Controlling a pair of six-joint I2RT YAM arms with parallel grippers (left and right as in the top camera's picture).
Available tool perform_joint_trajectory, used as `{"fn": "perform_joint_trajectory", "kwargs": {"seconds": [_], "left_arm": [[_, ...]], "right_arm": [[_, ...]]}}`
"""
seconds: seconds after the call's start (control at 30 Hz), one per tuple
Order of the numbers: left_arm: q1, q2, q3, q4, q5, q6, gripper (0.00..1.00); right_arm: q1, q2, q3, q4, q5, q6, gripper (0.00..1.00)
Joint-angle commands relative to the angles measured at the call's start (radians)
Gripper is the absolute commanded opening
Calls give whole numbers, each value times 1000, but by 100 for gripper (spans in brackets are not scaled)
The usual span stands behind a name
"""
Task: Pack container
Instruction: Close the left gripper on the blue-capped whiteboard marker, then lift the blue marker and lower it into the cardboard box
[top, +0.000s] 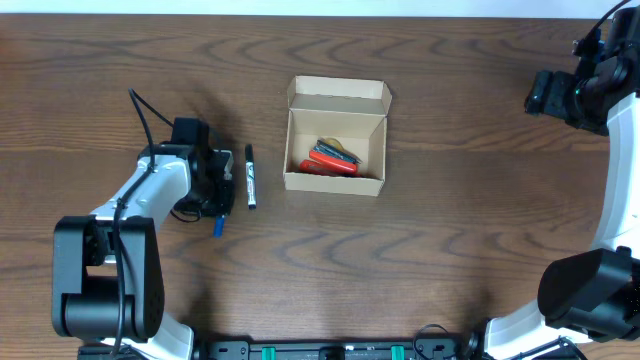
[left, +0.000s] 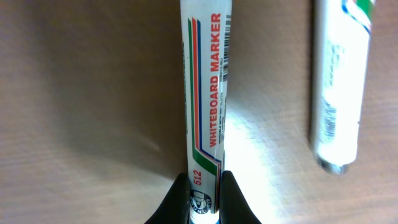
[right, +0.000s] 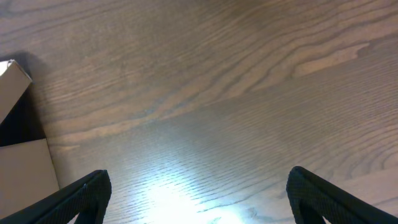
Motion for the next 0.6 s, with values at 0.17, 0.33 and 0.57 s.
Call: {"fn": "perform_joint_trajectory", "kwargs": {"seconds": [0.17, 0.33, 0.57], "left_arm": [[-68, -22, 369, -224, 58, 57, 6], [-146, -22, 621, -278, 73, 137, 6], [-257, -21, 808, -371, 156, 446, 6]], "right_arm": [[-1, -7, -5, -3, 10, -12, 90], [-1, -7, -5, -3, 10, -12, 89], [-1, -7, -5, -5, 10, -31, 89]]}}
